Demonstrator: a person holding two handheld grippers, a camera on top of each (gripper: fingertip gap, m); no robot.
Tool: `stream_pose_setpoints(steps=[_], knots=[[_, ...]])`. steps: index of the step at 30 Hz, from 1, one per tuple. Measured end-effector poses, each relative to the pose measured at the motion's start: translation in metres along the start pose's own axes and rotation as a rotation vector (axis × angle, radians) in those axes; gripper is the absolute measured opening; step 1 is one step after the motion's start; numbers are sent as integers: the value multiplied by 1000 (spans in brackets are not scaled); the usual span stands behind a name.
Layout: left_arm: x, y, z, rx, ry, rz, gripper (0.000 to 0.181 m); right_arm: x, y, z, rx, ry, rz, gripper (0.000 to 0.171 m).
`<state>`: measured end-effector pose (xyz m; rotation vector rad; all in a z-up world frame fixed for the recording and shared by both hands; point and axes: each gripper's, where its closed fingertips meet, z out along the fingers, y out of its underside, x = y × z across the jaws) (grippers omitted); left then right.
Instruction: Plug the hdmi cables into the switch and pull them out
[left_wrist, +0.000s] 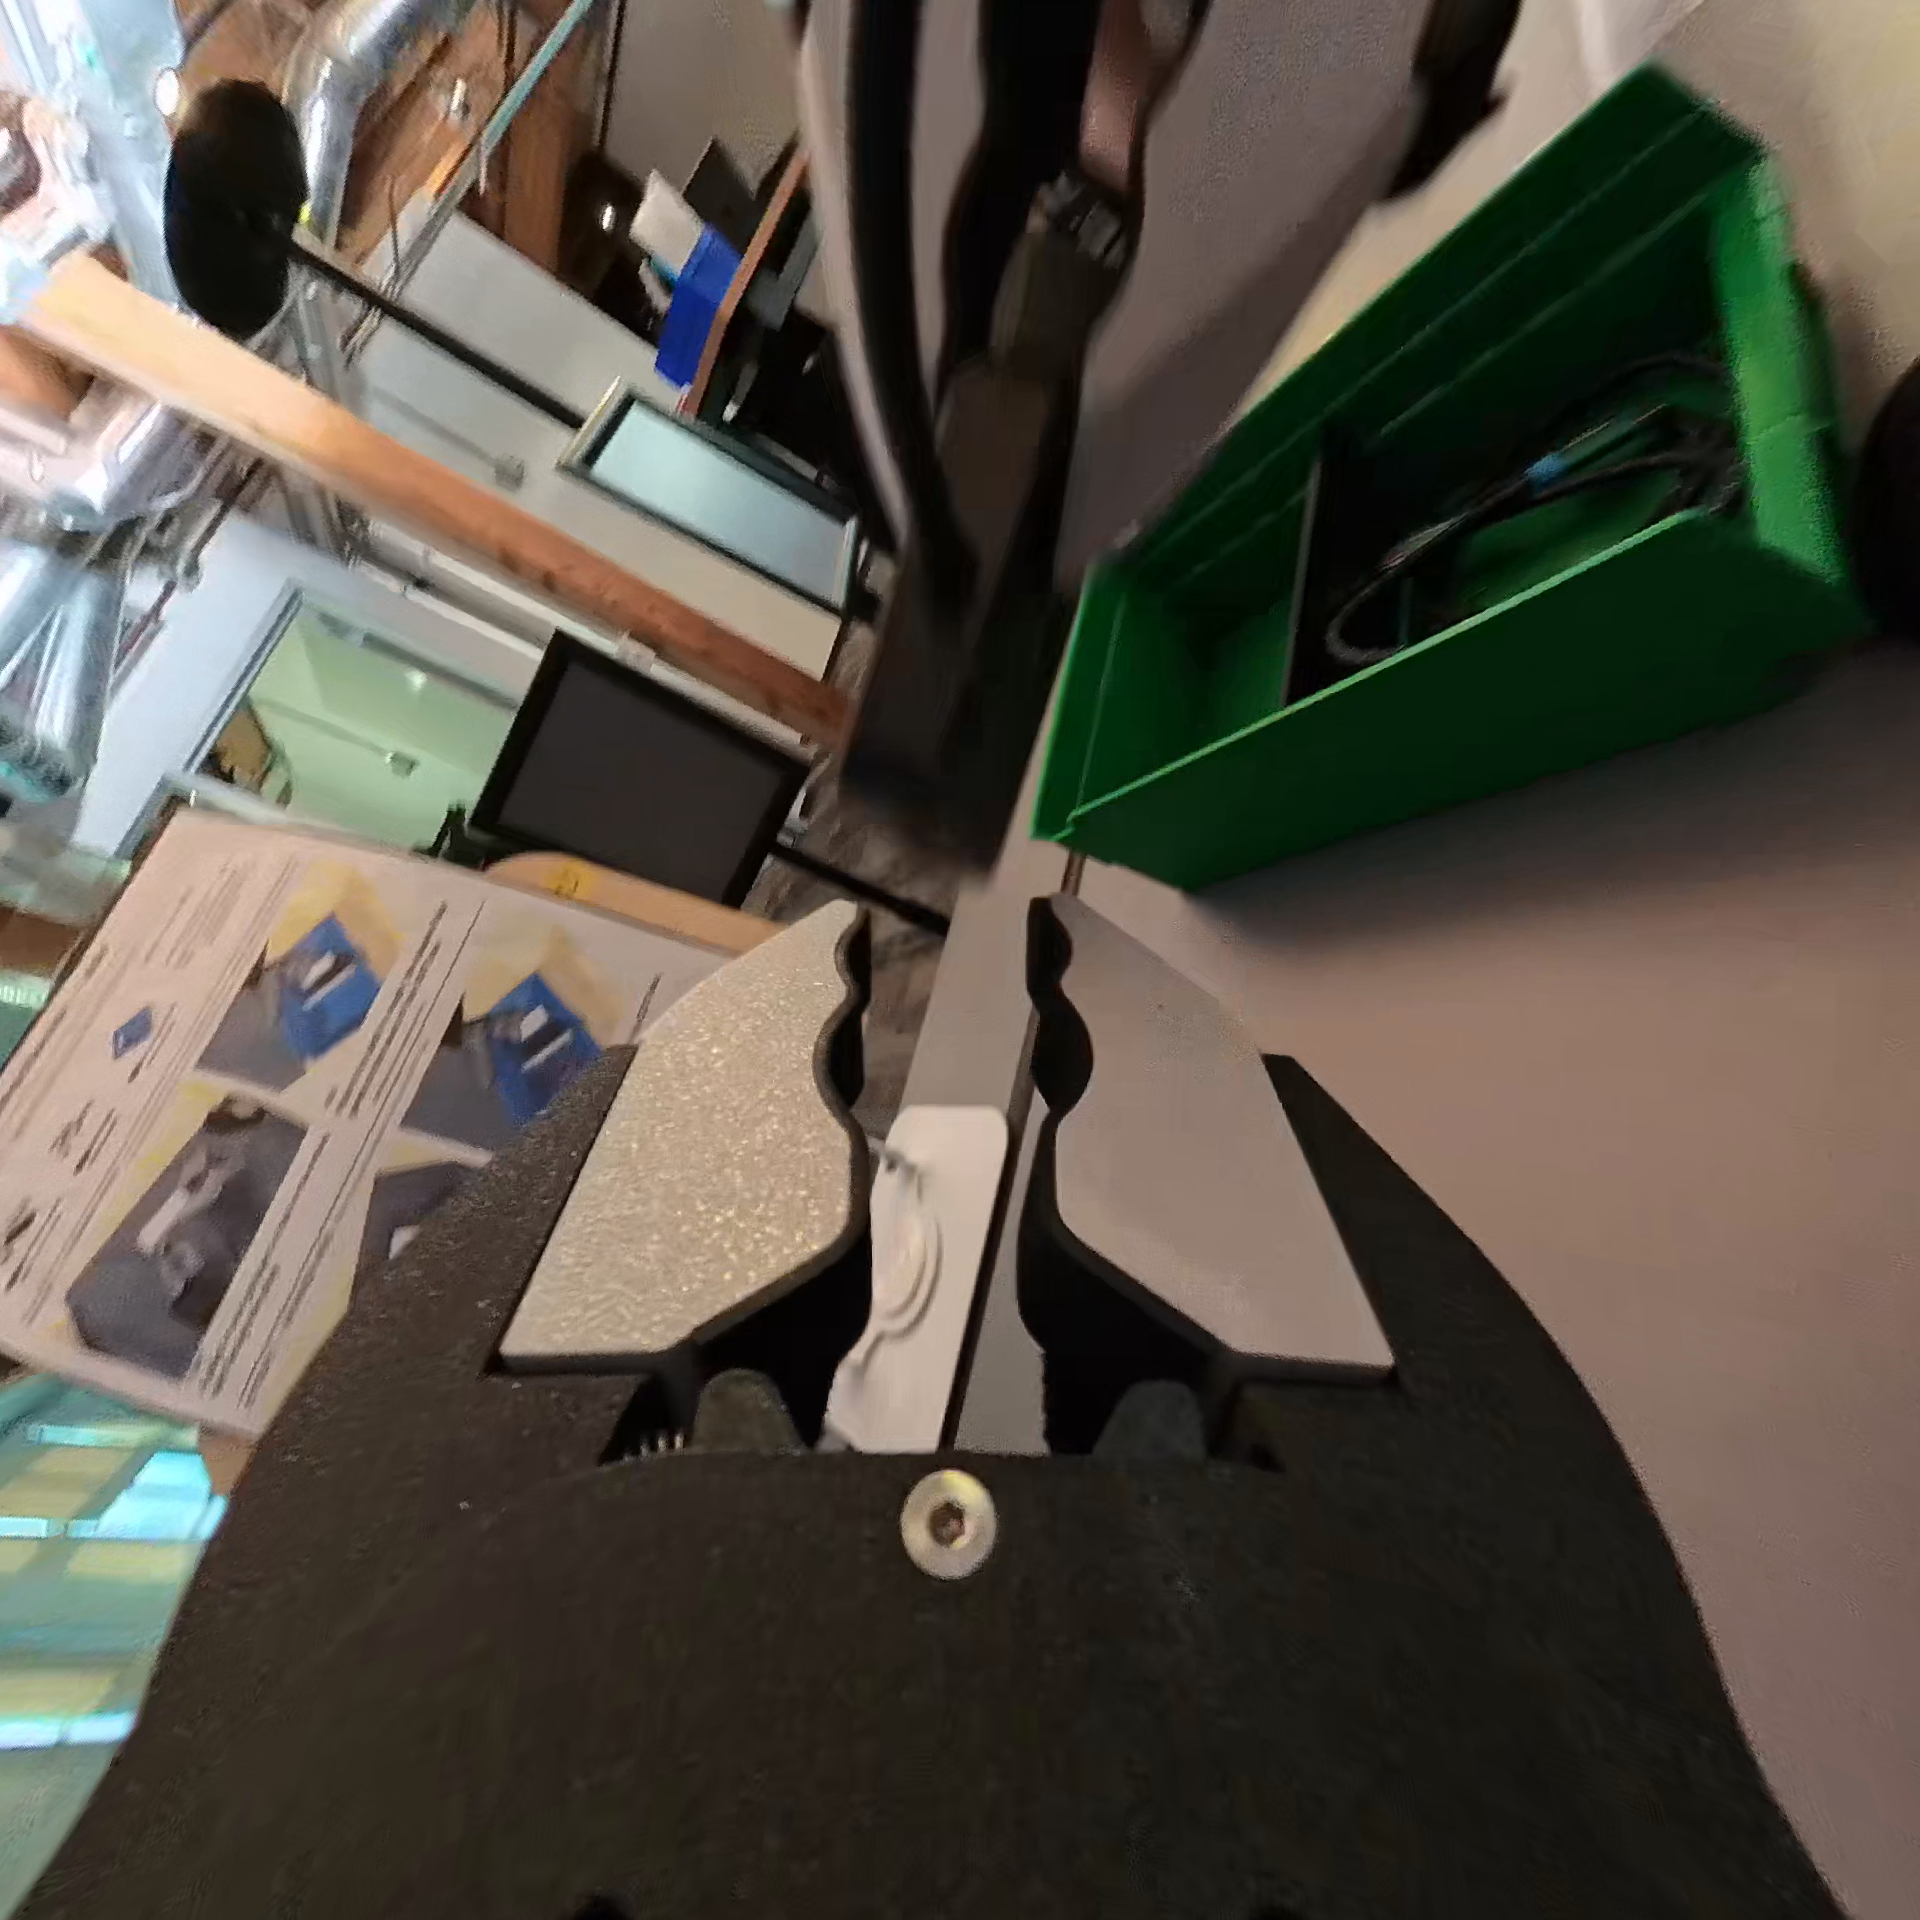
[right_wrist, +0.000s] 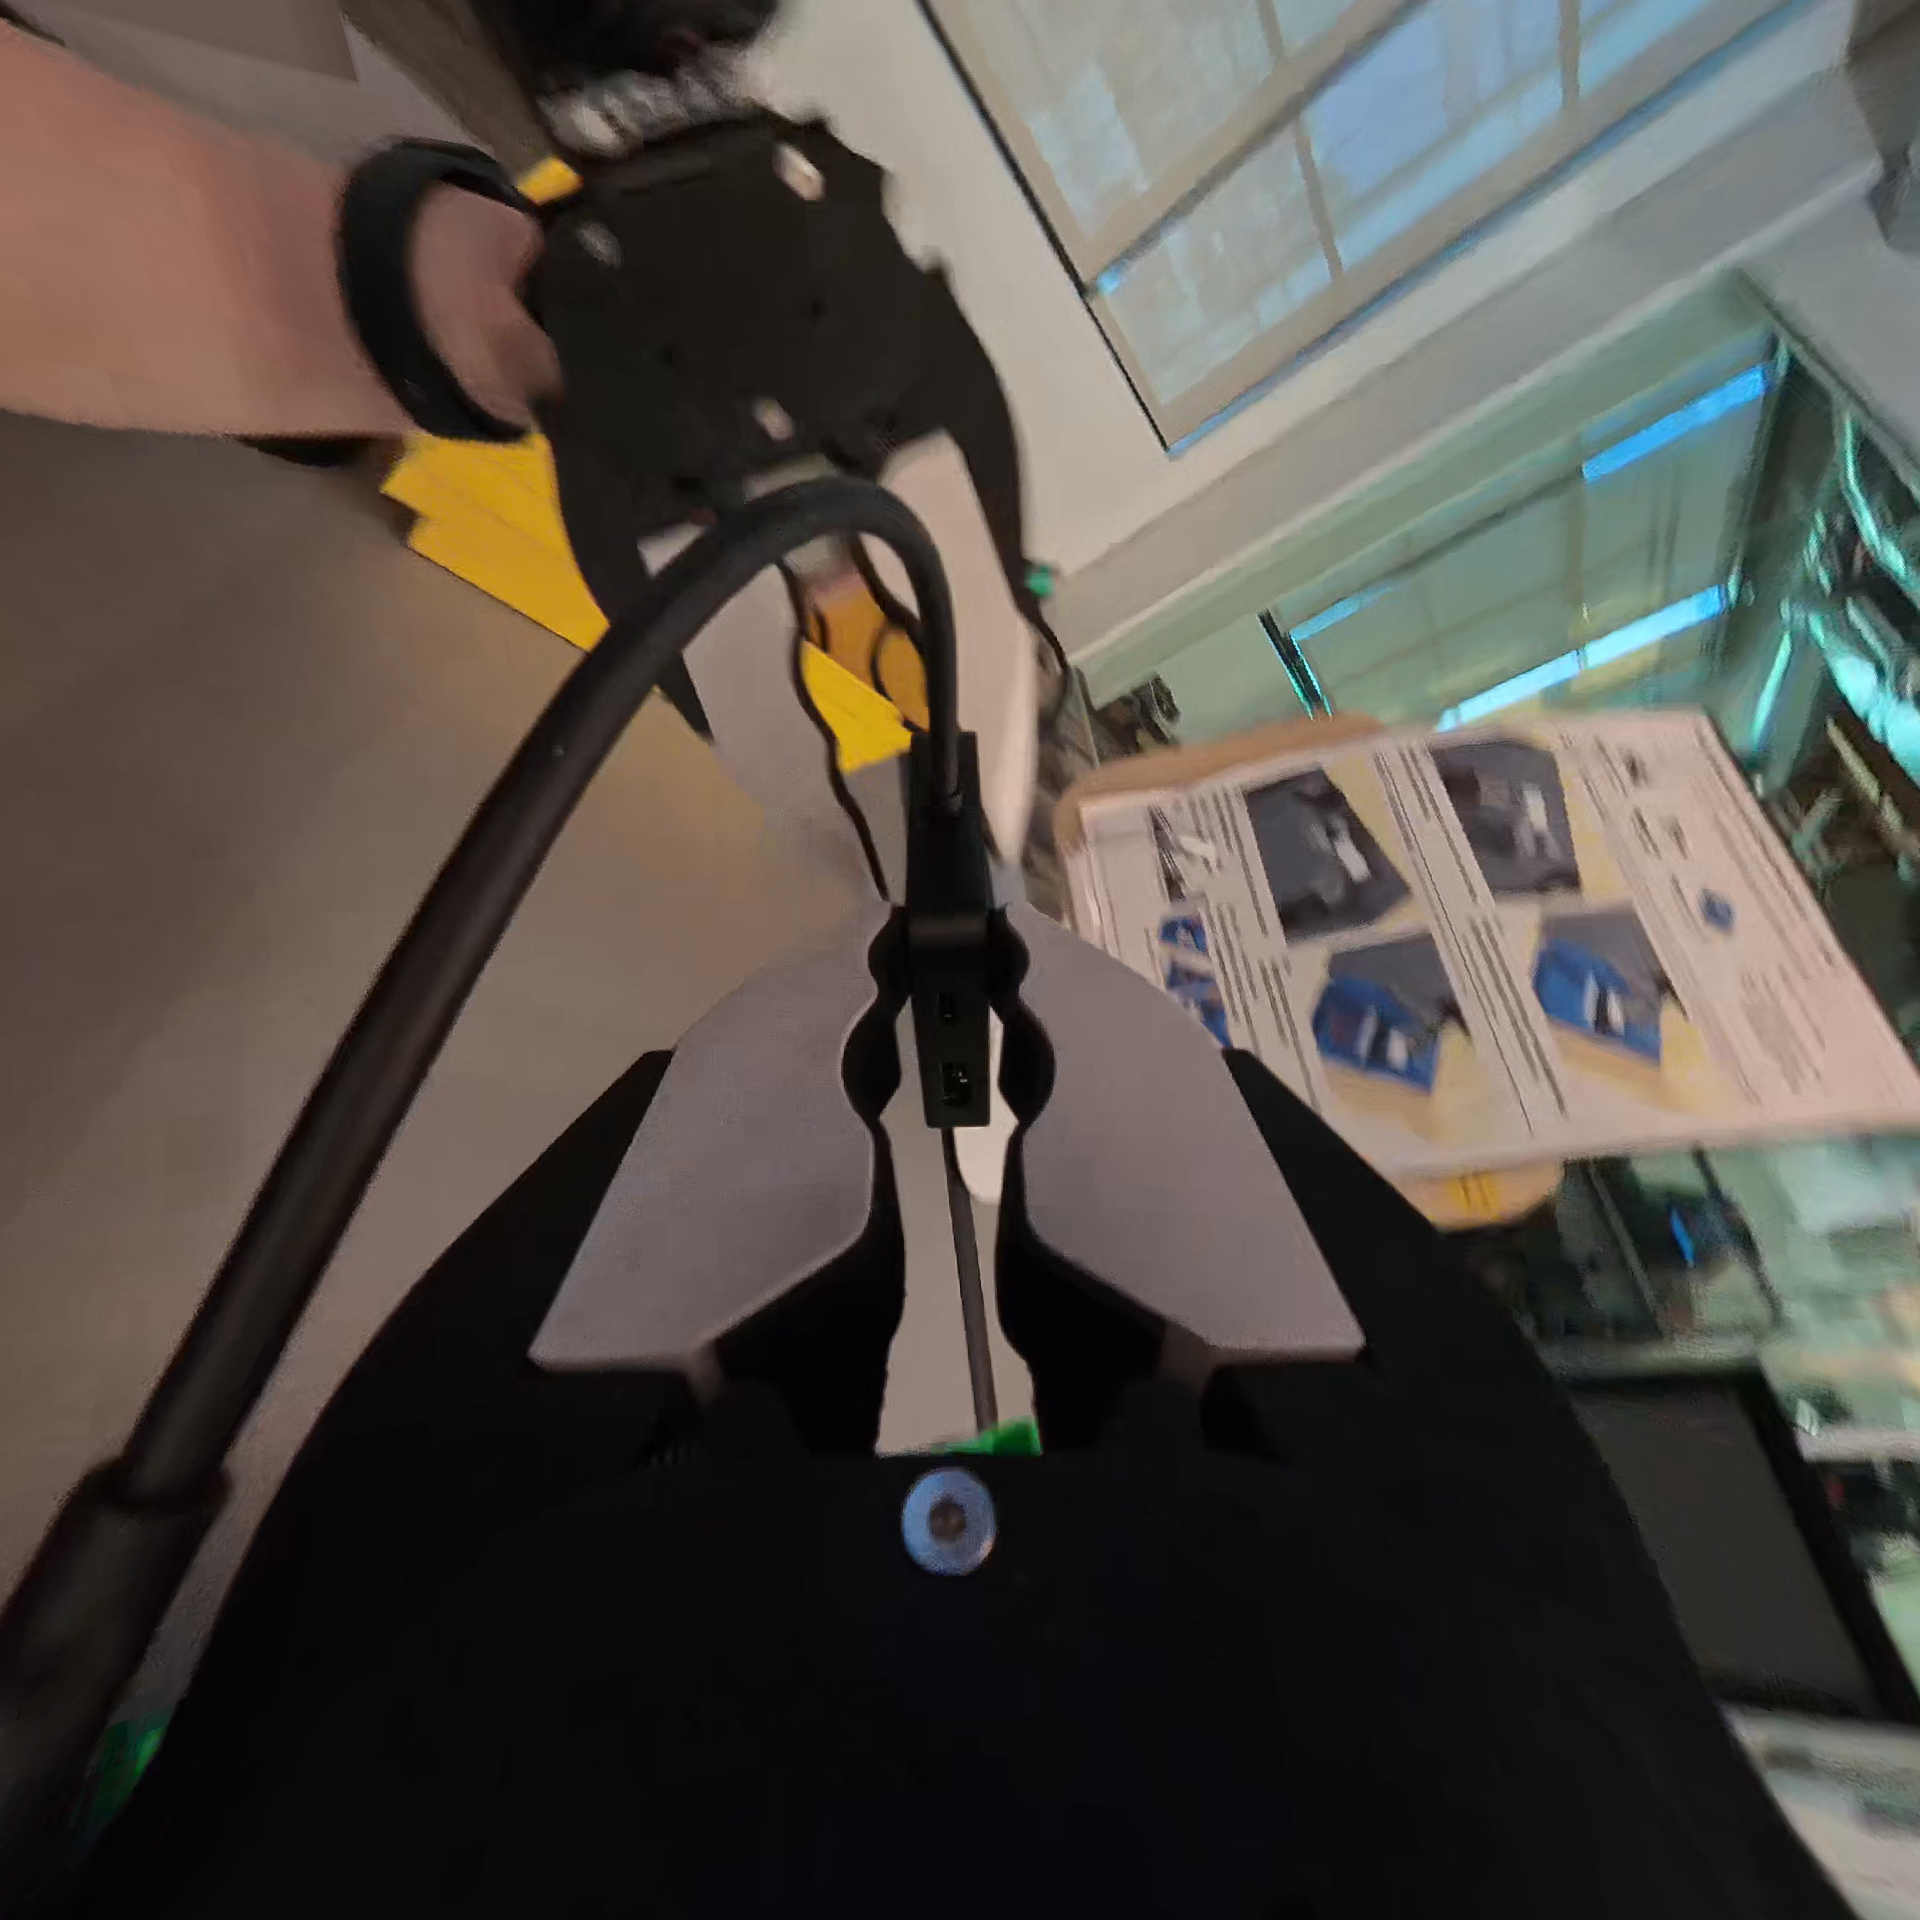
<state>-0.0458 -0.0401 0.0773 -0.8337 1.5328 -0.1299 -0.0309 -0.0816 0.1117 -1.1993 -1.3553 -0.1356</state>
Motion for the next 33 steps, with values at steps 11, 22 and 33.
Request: stream_pose_setpoints(steps=[11,22,33], knots=[[-18,43,-6,-181,-20,-66,23,7,327,-72,-1019,54,580,17],[-13,52,-3,-239,10,-59,23,-36,378,-53,-1316,-77,637,18],[-43,73,-29,-283,-72,-146,23,-34,377,-46,-1165,-36,815,23]])
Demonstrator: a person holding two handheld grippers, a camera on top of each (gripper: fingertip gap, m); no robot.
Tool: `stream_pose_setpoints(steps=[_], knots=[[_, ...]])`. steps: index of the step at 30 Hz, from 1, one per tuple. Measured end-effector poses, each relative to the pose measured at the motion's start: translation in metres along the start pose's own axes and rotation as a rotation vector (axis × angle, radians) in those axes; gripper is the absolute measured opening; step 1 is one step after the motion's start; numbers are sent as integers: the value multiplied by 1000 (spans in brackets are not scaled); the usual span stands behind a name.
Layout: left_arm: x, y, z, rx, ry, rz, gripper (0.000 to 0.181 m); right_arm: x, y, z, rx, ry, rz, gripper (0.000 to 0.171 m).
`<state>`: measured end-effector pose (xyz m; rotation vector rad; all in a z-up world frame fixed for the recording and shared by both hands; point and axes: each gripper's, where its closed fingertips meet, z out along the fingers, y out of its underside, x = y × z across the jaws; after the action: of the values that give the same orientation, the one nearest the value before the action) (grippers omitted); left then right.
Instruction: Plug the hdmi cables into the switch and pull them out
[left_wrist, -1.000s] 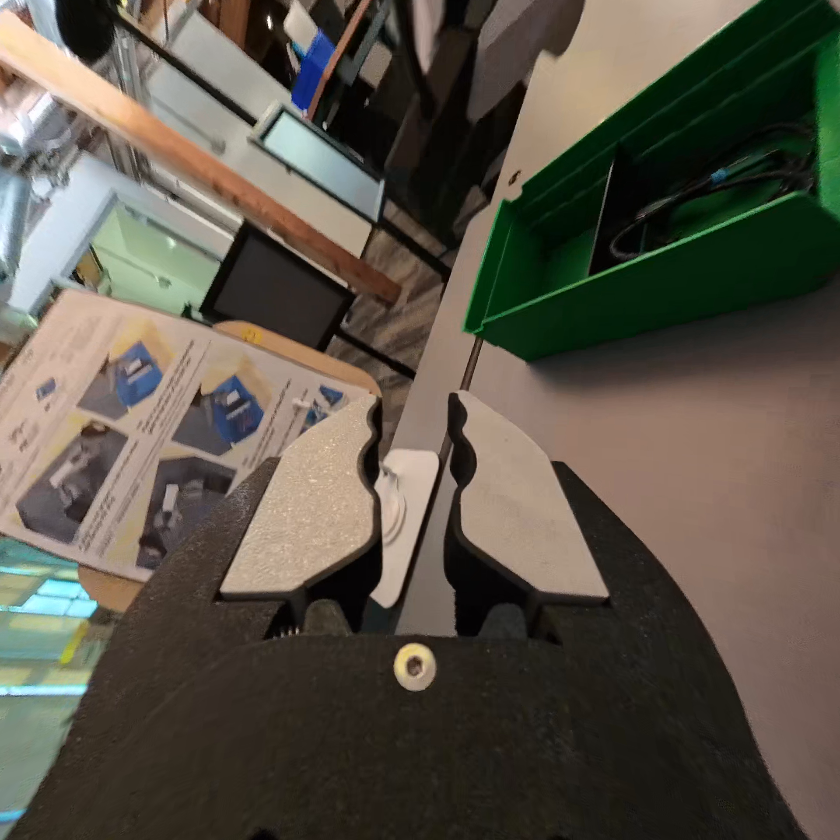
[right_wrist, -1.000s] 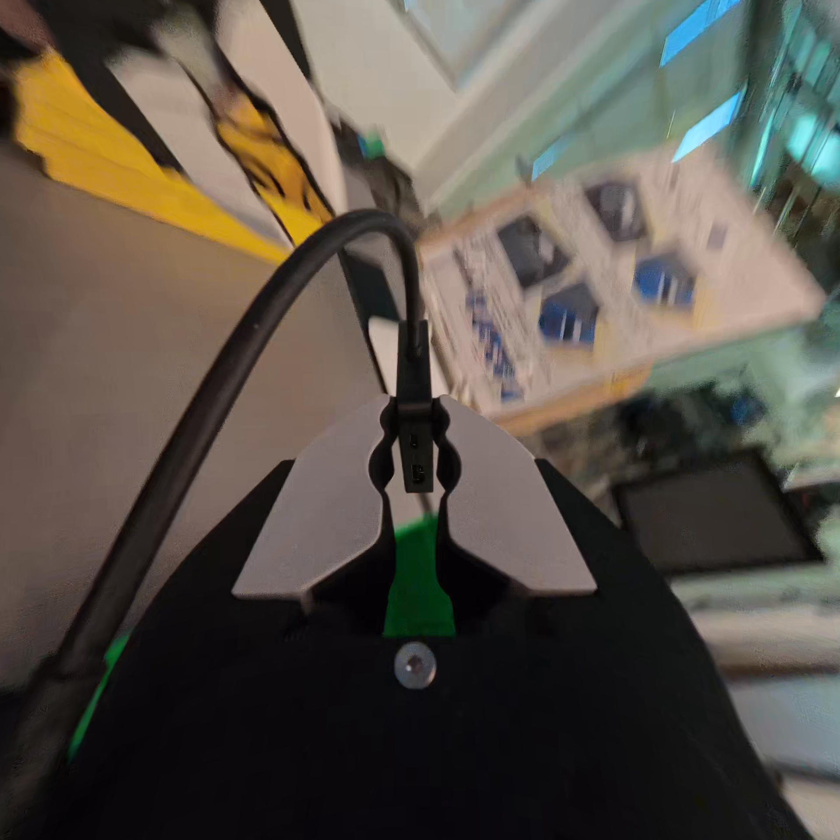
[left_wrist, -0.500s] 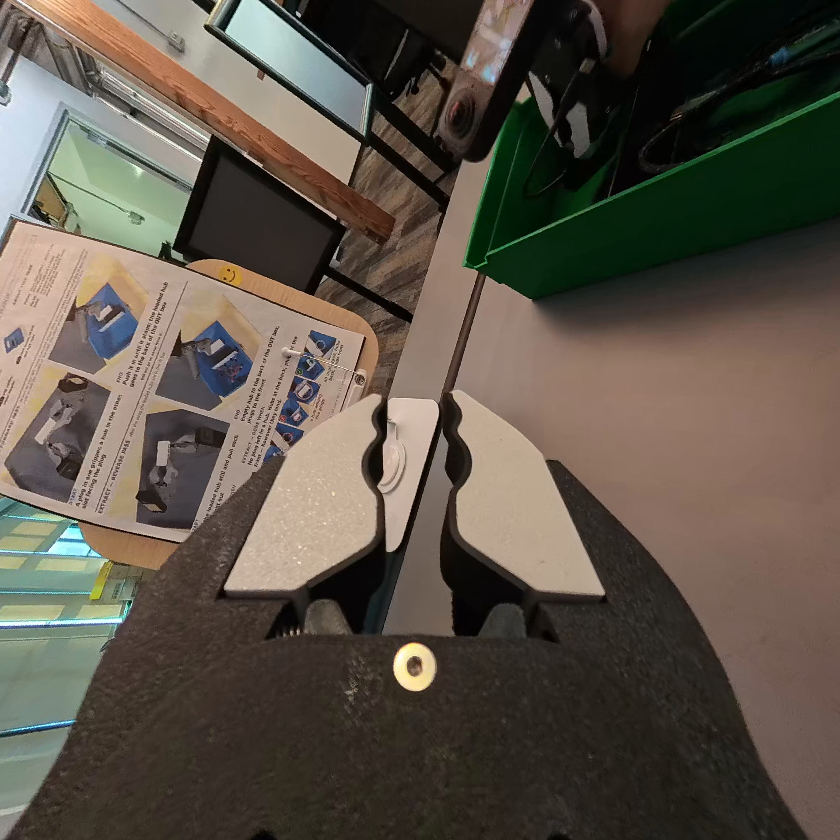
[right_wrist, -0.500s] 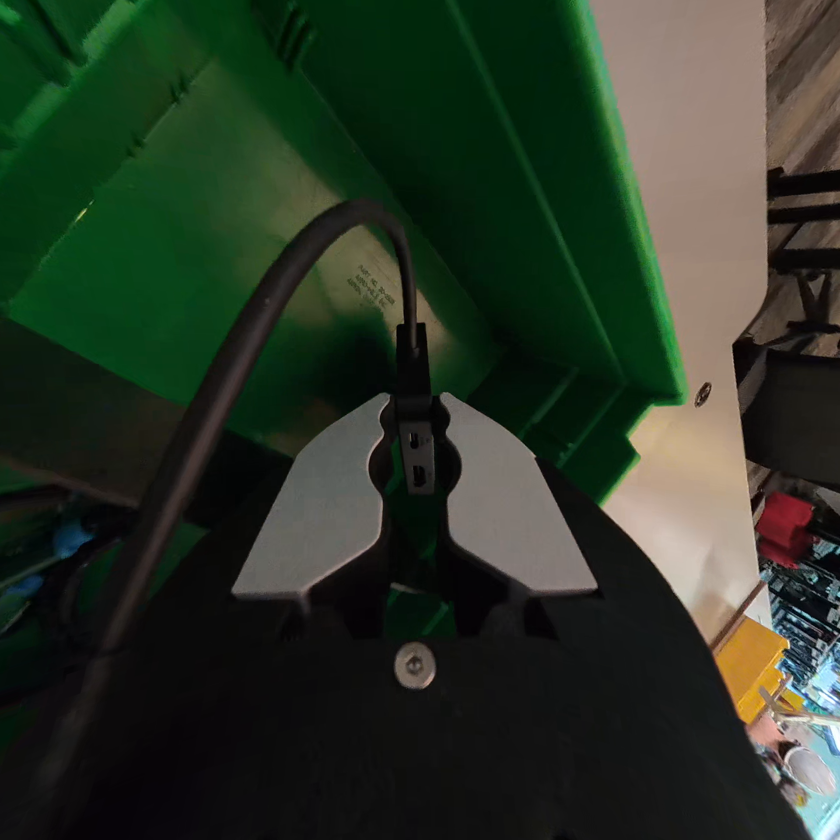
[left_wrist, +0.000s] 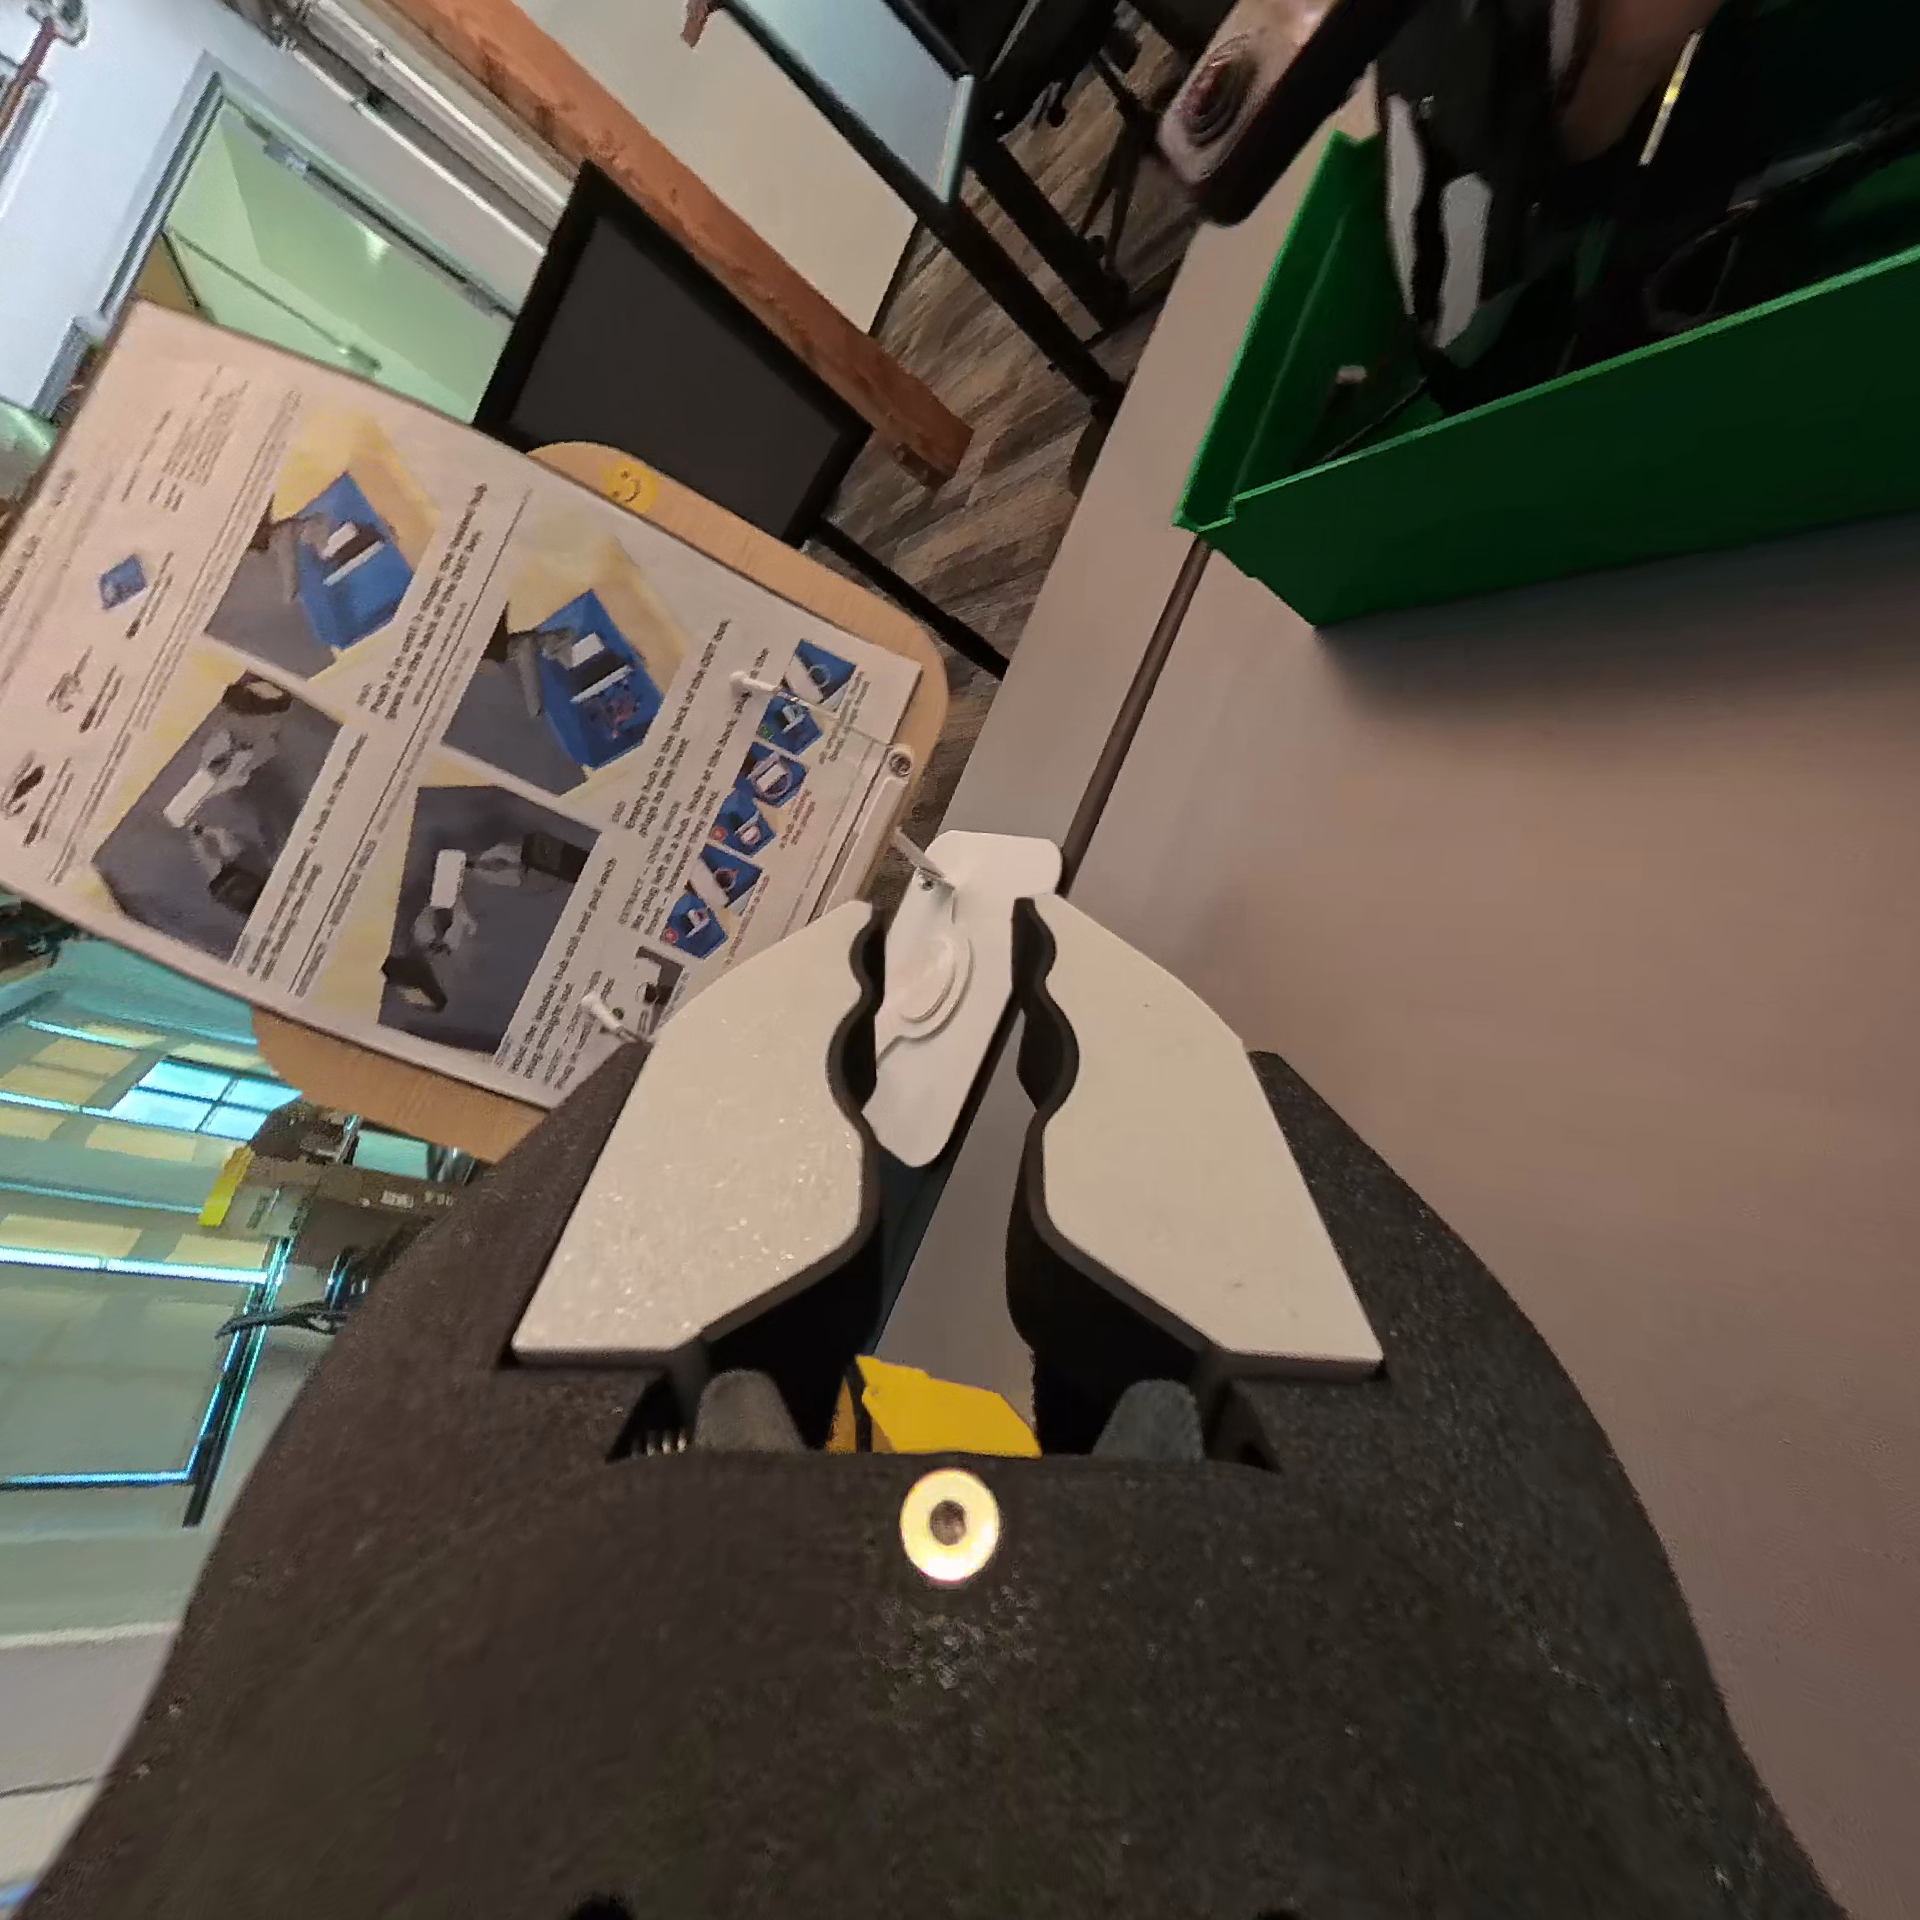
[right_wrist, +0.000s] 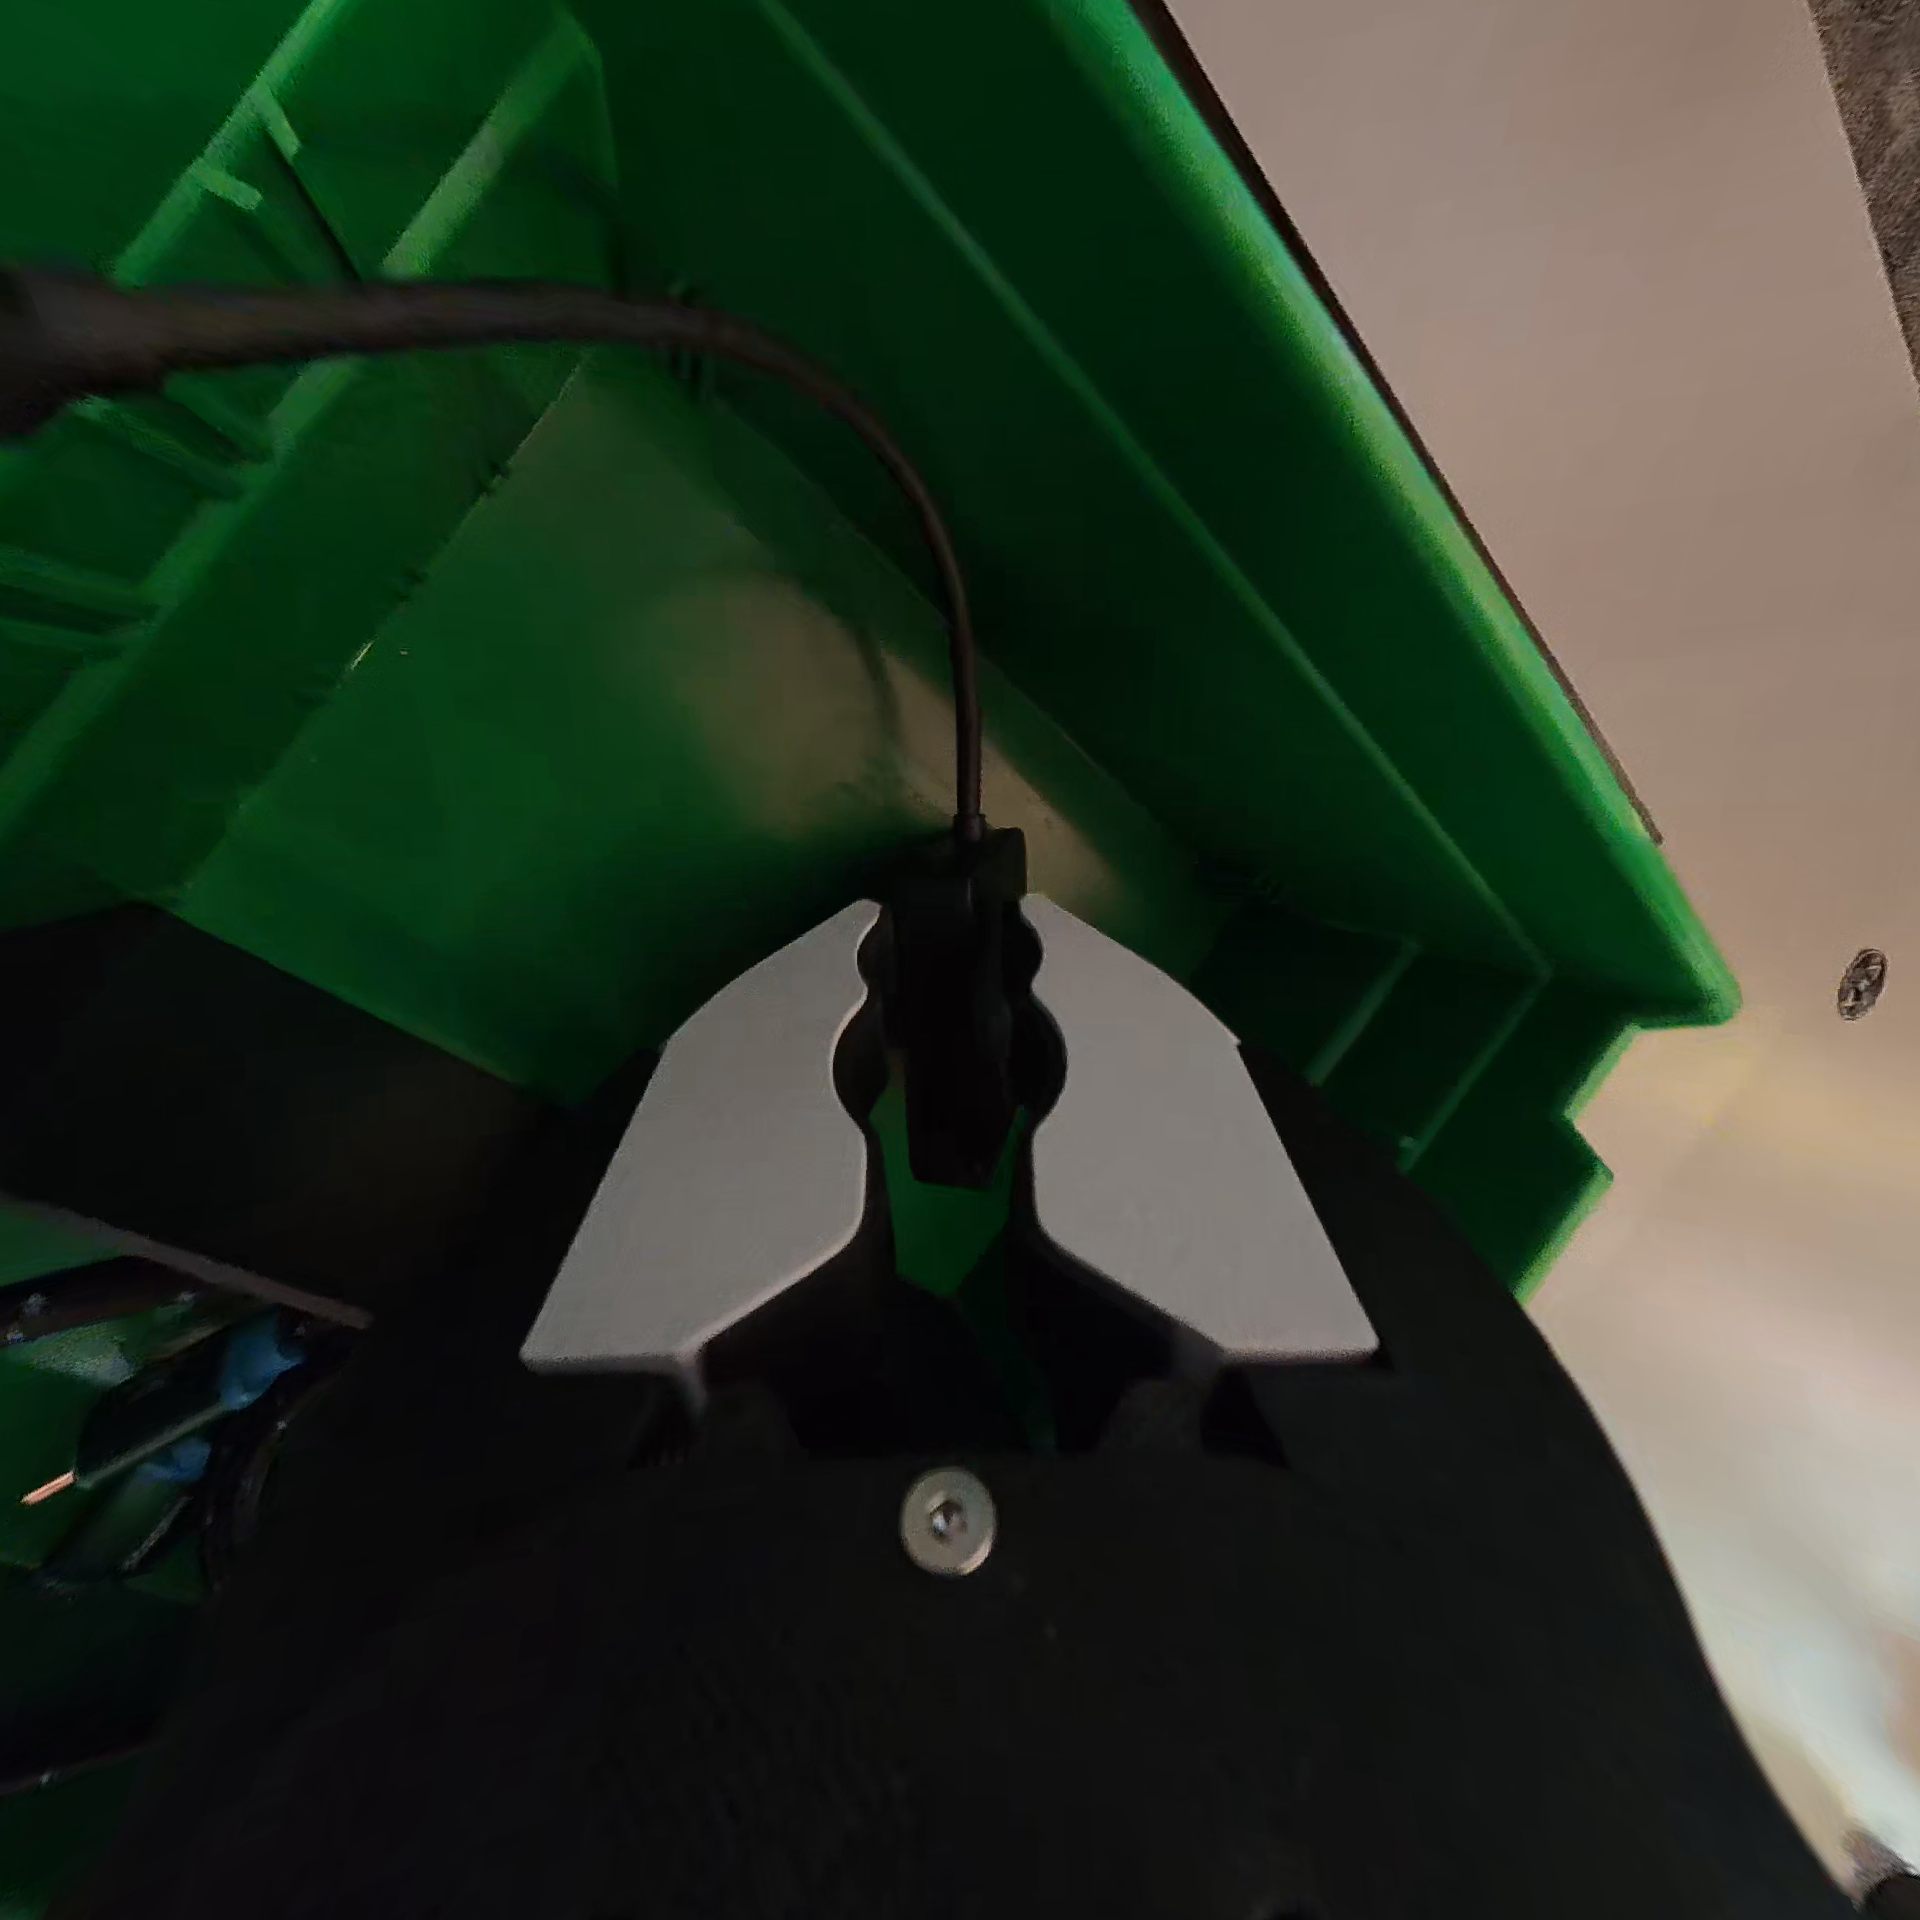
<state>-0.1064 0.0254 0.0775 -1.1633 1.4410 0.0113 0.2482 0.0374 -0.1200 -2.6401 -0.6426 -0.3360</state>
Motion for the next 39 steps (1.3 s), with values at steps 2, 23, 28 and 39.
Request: stream_pose_setpoints(steps=[2,23,28,39], knots=[[-9,4,-6,0,-24,-25,23,1,2,-3,8,-14,14,25],[-109,103,-101,-228,-426,-342,21,52,-52,-257,967,457,224,37],[-123,113,-124,-197,-503,-417,20,53,-22,-230,776,374,209,37],[-126,108,-132,-166,-513,-424,18,27,118,-105,72,-124,482,38]])
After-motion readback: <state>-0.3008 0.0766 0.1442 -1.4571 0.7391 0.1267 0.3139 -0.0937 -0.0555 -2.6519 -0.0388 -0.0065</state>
